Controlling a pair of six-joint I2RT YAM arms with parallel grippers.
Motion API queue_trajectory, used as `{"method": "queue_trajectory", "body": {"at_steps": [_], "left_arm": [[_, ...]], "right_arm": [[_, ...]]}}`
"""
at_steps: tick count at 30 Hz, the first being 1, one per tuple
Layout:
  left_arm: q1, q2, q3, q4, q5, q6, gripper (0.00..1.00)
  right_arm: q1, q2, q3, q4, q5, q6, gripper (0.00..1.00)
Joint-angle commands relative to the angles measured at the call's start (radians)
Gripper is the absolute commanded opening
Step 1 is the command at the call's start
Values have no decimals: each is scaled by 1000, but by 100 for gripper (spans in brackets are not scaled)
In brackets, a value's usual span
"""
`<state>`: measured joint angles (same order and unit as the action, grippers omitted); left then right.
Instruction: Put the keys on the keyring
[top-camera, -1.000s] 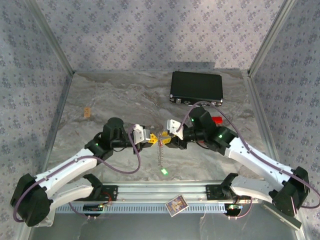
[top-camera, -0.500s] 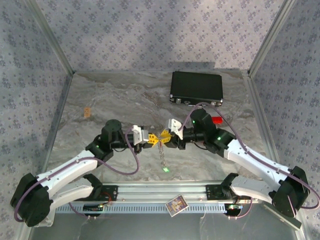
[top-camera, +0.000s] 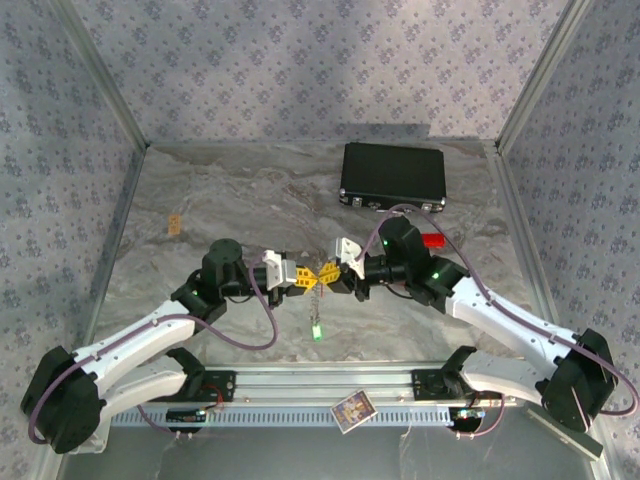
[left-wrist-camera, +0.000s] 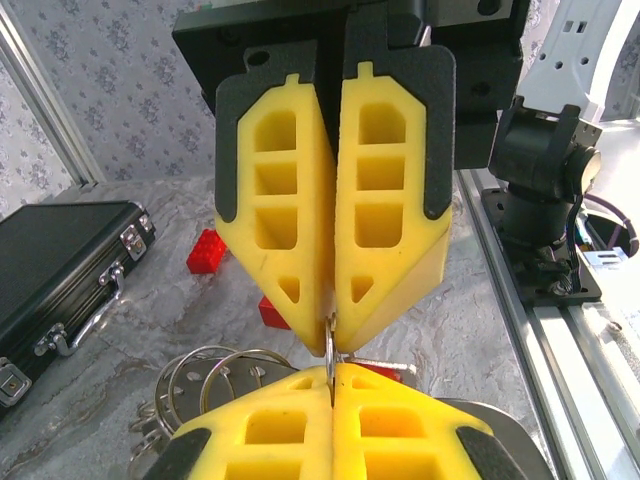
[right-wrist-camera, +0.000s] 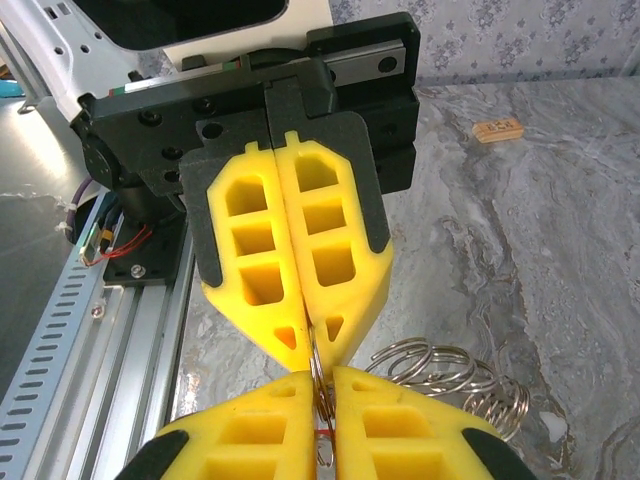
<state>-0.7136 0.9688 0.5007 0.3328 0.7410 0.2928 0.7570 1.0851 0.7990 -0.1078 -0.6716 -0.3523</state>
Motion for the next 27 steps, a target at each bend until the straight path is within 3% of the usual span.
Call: {"method": "queue_trajectory", "body": {"at_steps": [1,4,7,9,17,27], "left_arm": [[-3,-19,21,62,60,-12,0],[-2,-20,24,54,46,-11,0],[-3,-26,37,10,-4,2,14],[-3,-25,60,-64,-36,30,18],[-2,4,135,-251,-69,90,18],[-2,33,176,-334,-71,121,19]], "right_arm": [[5,16,25,-14,-13,-4,8],[8,15,36,-32,-11,-15,0],[10,13,60,-82,-1,-39,0],[15,15,80,-126,12,-66,0],[39,70,203,-320,65,-185,0],[71,108,268,-351,68,-211,0]]}}
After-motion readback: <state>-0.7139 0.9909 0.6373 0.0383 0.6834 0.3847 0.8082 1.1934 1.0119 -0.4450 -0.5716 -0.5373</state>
